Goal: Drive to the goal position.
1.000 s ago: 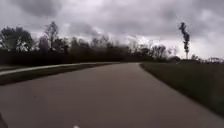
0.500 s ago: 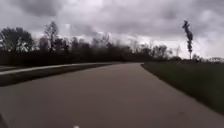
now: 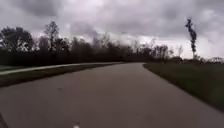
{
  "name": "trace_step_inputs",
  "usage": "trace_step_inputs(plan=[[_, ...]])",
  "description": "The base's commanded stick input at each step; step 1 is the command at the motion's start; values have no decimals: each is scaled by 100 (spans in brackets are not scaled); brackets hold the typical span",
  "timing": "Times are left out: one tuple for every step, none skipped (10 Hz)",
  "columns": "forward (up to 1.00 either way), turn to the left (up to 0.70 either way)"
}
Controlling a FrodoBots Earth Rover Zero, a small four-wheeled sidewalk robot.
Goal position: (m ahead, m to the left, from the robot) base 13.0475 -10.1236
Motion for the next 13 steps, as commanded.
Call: trace_step_inputs(plan=[[100,0],[100,0],[100,0],[100,0],[100,0],[100,0],[100,-3],[100,-33],[100,-33],[100,-31],[100,-7],[100,0],[100,0]])
